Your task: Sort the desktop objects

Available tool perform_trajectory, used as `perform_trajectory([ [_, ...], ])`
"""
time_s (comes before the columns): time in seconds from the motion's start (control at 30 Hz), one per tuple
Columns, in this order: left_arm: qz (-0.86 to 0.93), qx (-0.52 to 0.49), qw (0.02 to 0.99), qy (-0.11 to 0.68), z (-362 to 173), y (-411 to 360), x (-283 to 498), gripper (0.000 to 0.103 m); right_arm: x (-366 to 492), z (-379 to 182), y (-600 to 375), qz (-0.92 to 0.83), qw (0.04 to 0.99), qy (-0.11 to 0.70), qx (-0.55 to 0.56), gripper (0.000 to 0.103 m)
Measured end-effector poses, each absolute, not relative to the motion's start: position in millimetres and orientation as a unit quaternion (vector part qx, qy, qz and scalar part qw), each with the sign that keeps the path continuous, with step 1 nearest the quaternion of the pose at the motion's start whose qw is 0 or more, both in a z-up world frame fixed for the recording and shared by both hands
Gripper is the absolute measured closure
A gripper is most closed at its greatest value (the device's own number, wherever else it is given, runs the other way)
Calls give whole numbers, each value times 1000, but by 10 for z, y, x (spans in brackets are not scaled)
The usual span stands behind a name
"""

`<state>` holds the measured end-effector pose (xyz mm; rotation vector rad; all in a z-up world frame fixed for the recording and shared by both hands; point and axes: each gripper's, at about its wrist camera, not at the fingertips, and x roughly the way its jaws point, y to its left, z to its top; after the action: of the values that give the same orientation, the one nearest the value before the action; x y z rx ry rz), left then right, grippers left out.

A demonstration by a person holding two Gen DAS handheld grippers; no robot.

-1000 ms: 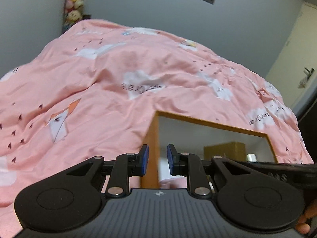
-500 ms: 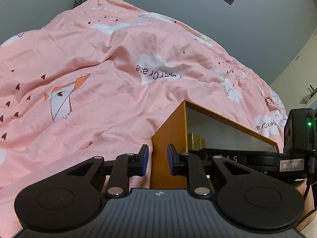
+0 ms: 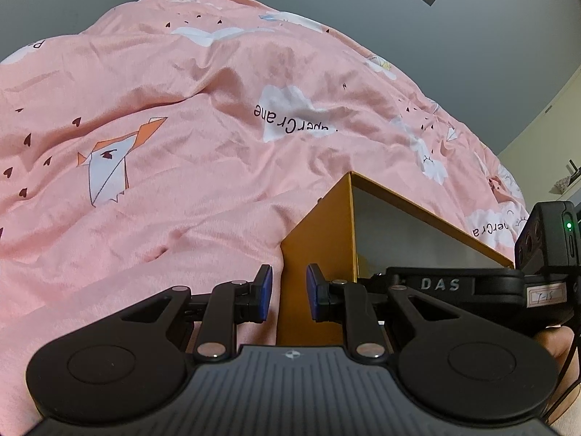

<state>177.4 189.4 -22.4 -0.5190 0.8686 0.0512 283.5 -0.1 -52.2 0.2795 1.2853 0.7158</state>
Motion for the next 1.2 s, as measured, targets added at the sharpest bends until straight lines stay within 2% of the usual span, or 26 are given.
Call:
perform_trajectory([
  [0.2, 24, -244, 876, 415, -208, 1867, 1751, 81, 2831, -510, -120, 339, 716, 585, 174, 52],
  [0.3, 23, -244, 876, 415, -201, 1862, 1744, 81, 2803, -502, -123, 336, 721, 583, 169, 65],
  [0.33, 24, -244, 876, 415, -201, 1861, 1743, 81, 2792, -503, -120, 333, 724, 582, 164, 67],
  [0.6, 43, -212, 890, 402, -39, 1778, 1645, 81, 2713, -425, -126, 337, 736, 569, 145, 70],
  [0.77, 34, -183, 910, 371, 237, 1649, 1444, 81, 2421, -12, -203, 358, 789, 491, 88, 68],
  [0.83, 24, -170, 919, 354, 355, 1544, 1331, 81, 2194, 208, -270, 368, 813, 448, 55, 63],
  [0.97, -11, -135, 938, 318, 588, 1259, 1045, 81, 1619, 584, -526, 380, 854, 356, -17, 58],
  [1.2, -75, -80, 944, 312, 719, 724, 576, 81, 737, 741, -1200, 344, 896, 277, -56, 57],
])
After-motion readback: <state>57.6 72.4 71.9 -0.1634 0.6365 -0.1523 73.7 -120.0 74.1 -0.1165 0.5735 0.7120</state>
